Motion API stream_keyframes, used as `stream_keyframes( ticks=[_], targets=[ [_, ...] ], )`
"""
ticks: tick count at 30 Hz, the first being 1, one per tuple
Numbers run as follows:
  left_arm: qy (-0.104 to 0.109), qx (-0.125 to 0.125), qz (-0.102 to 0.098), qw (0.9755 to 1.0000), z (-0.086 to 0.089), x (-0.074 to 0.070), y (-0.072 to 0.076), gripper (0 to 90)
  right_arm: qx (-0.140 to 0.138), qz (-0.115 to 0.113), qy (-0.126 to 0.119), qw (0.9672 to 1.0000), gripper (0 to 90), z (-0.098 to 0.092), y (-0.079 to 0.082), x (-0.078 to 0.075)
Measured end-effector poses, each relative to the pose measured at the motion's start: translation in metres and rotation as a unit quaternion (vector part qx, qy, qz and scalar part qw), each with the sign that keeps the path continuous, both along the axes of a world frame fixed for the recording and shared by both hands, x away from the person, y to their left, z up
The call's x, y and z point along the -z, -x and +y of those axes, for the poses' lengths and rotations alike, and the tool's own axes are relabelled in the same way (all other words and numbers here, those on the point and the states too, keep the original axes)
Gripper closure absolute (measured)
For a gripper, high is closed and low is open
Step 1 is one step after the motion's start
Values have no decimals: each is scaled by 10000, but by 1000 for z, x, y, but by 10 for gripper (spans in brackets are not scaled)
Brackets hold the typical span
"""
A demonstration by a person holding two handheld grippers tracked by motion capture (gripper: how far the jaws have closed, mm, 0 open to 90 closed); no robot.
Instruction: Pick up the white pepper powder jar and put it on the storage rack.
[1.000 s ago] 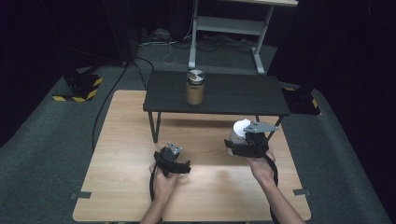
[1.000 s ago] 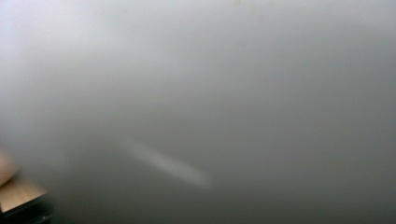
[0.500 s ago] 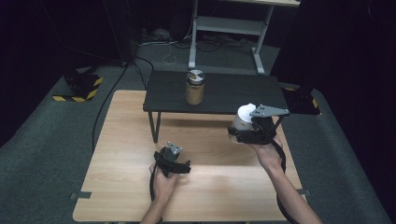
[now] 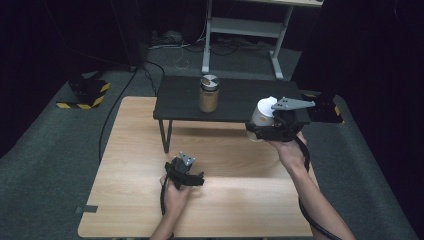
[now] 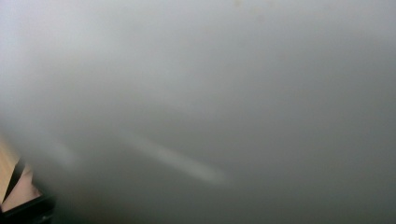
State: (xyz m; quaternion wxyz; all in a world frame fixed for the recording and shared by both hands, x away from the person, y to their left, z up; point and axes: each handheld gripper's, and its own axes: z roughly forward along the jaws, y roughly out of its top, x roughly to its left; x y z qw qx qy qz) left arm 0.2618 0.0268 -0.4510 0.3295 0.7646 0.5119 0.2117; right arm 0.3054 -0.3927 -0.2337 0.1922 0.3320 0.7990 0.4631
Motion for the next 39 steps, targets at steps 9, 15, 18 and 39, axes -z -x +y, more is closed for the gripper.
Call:
stream_keyframes(
  ticks=[9, 15, 18, 39],
  targets=[
    [-1, 2, -1, 10000, 0, 0, 0, 17, 215, -30, 63, 9997, 304, 6, -16, -12],
    [-6, 5, 3, 10000, 0, 0, 0, 17, 381, -16, 52, 9993, 304, 10, -25, -15],
    [1, 1, 3, 10000, 0, 0, 0, 17, 528, -4, 34, 9986, 304, 14, -33, -14],
    [-11, 10, 6, 10000, 0, 0, 0, 17, 1030, 32, 79, 9946, 304, 36, -61, -8]
  ],
)
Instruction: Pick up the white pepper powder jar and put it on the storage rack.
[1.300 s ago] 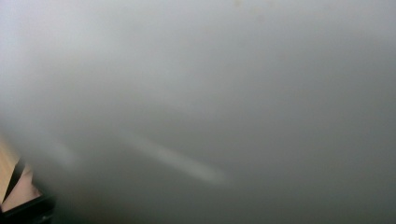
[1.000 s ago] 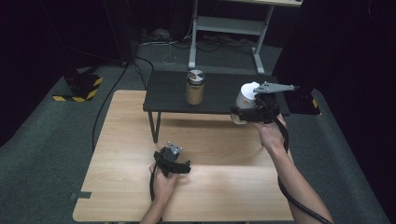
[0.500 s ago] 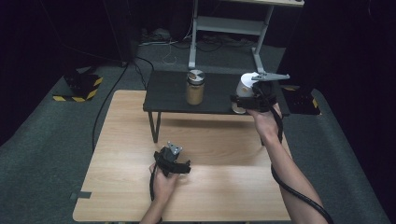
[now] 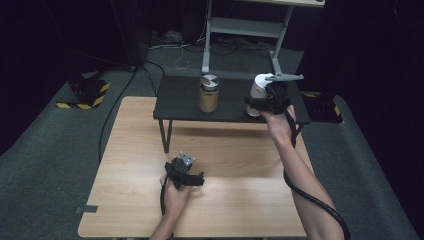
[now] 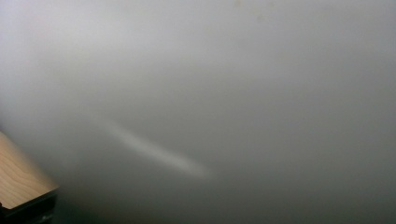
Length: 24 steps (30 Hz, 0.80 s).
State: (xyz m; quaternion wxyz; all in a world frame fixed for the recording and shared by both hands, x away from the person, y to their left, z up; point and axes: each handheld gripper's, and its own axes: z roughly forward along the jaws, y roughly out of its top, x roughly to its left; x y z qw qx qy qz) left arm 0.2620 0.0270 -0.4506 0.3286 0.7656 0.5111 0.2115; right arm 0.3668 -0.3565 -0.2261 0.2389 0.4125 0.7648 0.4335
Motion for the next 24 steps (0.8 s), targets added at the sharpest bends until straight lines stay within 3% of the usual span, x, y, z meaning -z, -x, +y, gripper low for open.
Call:
stream_keyframes(
  ticks=[24],
  targets=[
    [-11, 0, 2, 10000, 0, 0, 0, 18, 31, -22, 41, 10000, 304, 6, -6, 4]
  ],
)
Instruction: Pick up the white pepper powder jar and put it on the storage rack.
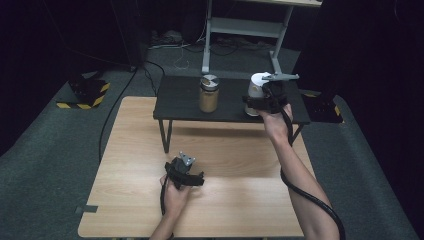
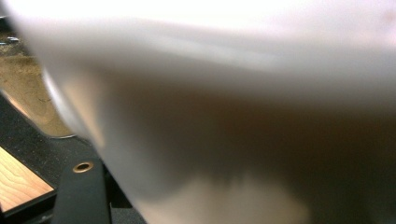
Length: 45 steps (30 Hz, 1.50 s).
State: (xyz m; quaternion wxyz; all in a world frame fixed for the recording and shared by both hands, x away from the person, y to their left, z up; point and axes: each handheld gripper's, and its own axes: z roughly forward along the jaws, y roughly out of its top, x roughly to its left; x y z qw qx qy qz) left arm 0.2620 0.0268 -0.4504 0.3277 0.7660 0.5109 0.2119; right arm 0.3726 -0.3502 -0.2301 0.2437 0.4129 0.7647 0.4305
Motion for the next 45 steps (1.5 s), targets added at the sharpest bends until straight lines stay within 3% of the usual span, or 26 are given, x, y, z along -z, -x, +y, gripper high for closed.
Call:
stream_keyframes(
  ticks=[15, 23, 33, 45],
  targets=[
    [0, 0, 0, 10000, 0, 0, 0, 18, 40, -54, -24, 10000, 298, 1, 3, 2],
    [3, -2, -6, 10000, 0, 0, 0, 18, 107, -163, -35, 9998, 139, 3, 9, 5],
    [1, -2, -6, 10000, 0, 0, 0, 17, 52, -250, -90, 9996, 98, -5, 18, 9],
    [12, -6, -3, 10000, 0, 0, 0, 17, 21, -503, -28, 9987, 102, -21, 46, 24]
  ],
)
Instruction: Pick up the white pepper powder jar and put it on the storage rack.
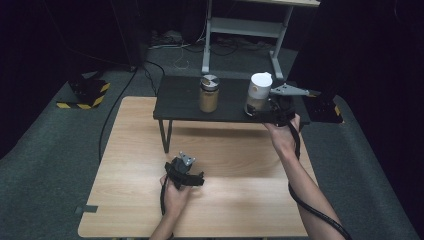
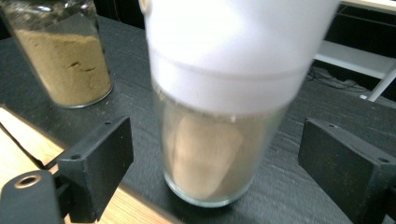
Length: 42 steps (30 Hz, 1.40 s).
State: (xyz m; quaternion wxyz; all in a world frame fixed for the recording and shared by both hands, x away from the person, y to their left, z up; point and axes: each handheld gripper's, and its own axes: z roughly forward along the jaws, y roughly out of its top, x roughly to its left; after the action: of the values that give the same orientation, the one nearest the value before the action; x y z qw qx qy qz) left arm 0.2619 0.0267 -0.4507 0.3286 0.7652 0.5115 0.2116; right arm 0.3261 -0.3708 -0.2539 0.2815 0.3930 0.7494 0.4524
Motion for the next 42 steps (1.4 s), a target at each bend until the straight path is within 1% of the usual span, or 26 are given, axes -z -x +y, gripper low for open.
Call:
stream_keyframes(
  ticks=[3, 4, 5, 6, 7, 9, 10, 11, 12, 17, 18, 19, 20, 21, 23, 24, 25, 26, 27, 29, 30, 34, 36, 40, 41, 42],
  targets=[
    [2, -2, -1, 10000, 0, 0, 0, 17, -18, -29, -42, 10000, 103, -5, 7, 5],
    [2, -2, 0, 10000, 0, 0, 0, 17, -43, -62, -106, 9999, 104, -10, 13, 11],
    [2, -2, 0, 10000, 0, 0, 0, 17, -43, -62, -106, 9999, 104, -10, 13, 11],
    [2, -1, 0, 10000, 0, 0, 0, 17, -49, -113, -150, 9998, 110, -14, 20, 19],
    [3, 0, 0, 10000, 0, 0, 0, 17, -49, -113, -150, 9998, 110, -14, 20, 19],
    [3, 0, 0, 10000, 0, 0, 0, 17, -17, -155, -148, 9998, 113, -17, 28, 28],
    [1, 1, 0, 10000, 0, 0, 0, 17, 19, -165, -171, 9997, 114, -21, 34, 37],
    [1, 1, 0, 10000, 0, 0, 0, 17, 19, -165, -171, 9997, 114, -21, 34, 37],
    [4, -1, 0, 10000, 0, 0, 0, 18, 39, -163, -206, 9996, 115, -25, 39, 45],
    [6, -1, 0, 10000, 0, 0, 0, 18, 30, -208, -234, 9995, 118, -31, 51, 59],
    [5, -1, -1, 10000, 0, 0, 0, 17, 0, -205, -249, 9995, 120, -34, 57, 66],
    [5, -1, 0, 10000, 0, 0, 0, 17, 0, -205, -249, 9995, 120, -34, 57, 66],
    [5, -1, -1, 10000, 0, 0, 0, 17, -45, -171, -213, 9996, 121, -35, 62, 73],
    [5, -1, -1, 10000, 0, 0, 0, 17, -45, -171, -213, 9996, 121, -35, 62, 73],
    [5, -1, -2, 10000, 0, 0, 0, 17, -95, -40, -204, 9997, 122, -38, 68, 89],
    [5, -1, -2, 10000, 0, 0, 0, 17, -95, -40, -204, 9997, 122, -38, 68, 89],
    [4, -2, -3, 10000, 0, 0, 0, 17, -93, 106, -262, 9996, 122, -40, 69, 102],
    [4, -2, -2, 10000, 0, 0, 0, 17, -93, 106, -262, 9996, 122, -40, 69, 102],
    [3, -1, -3, 10000, 0, 0, 0, 17, -86, 188, -282, 9994, 122, -40, 69, 109],
    [8, -4, -4, 10000, 0, 0, 0, 17, -29, 404, -294, 9987, 122, -40, 69, 130],
    [8, -4, -4, 10000, 0, 0, 0, 17, -29, 404, -294, 9987, 122, -40, 69, 130],
    [1, -1, 0, 10000, 0, 0, 0, 17, 82, 712, -243, 9971, 125, -37, 67, 152],
    [1, 0, 0, 10000, 0, 0, 0, 17, 144, 841, -151, 9962, 127, -34, 66, 163],
    [0, -1, 0, 10000, 0, 0, 0, 17, 175, 1015, -90, 9946, 126, -32, 65, 175],
    [2, -1, -1, 10000, 0, 0, 0, 17, 198, 1074, -23, 9940, 127, -29, 66, 180],
    [2, -1, -1, 10000, 0, 0, 0, 17, 198, 1074, -23, 9940, 127, -29, 66, 180]
  ],
)
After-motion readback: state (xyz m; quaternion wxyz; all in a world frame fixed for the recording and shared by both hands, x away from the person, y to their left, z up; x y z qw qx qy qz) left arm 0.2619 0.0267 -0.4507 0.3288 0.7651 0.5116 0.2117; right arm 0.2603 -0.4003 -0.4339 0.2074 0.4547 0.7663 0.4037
